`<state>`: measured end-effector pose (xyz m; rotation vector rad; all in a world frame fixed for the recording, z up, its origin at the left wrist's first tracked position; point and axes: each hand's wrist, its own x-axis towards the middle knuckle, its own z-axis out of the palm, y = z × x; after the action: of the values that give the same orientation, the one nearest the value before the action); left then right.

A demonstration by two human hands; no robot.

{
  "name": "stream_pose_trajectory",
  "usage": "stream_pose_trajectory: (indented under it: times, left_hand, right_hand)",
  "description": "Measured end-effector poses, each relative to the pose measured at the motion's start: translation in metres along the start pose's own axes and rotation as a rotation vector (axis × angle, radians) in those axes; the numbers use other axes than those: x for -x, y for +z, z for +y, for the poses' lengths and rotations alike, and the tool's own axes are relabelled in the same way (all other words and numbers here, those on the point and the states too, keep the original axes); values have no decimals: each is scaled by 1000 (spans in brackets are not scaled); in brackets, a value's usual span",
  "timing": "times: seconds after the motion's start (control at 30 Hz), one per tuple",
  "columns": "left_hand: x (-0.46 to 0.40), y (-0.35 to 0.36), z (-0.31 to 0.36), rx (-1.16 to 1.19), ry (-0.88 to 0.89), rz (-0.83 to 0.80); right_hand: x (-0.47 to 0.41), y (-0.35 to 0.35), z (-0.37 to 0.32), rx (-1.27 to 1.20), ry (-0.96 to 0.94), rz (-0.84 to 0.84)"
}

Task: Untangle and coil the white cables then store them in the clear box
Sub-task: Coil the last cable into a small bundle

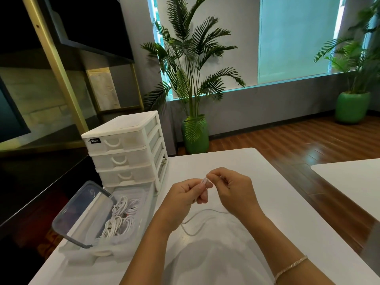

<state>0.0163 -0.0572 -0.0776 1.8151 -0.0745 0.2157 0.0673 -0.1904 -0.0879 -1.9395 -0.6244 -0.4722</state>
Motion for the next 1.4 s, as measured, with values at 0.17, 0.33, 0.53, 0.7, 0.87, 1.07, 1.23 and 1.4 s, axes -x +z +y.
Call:
stream_pose_trajectory:
  times: [0.17, 0.33, 0.53, 0.7, 0.87, 1.07, 1.23, 1.4]
  left_hand:
    - [2, 4, 12, 634, -60, 25]
    - [-1, 2, 18, 1257, -52, 184]
    - [-7, -7, 12, 1442, -76, 268]
    - [-11, -9, 8, 1334, -80, 364]
    - [-3, 1, 10, 97, -20, 451]
    - [-3, 7, 2, -279, 47, 258]
    - [-4, 4, -2, -169, 27, 60]
    - [-4, 2, -2, -93, -11, -25]
  right_hand:
    - [-2, -2, 3, -70, 56, 14]
    - [3, 6, 3, 28, -64, -24]
    - [5, 8, -1, 308, -189, -230]
    - [8, 8, -6, 330, -226, -357]
    - [7, 4, -10, 302, -248, -360]
    - [3, -3, -12, 206, -268, -145]
    - [1, -4, -4, 175, -207, 6]
    - [3, -3, -4, 106, -120, 29]
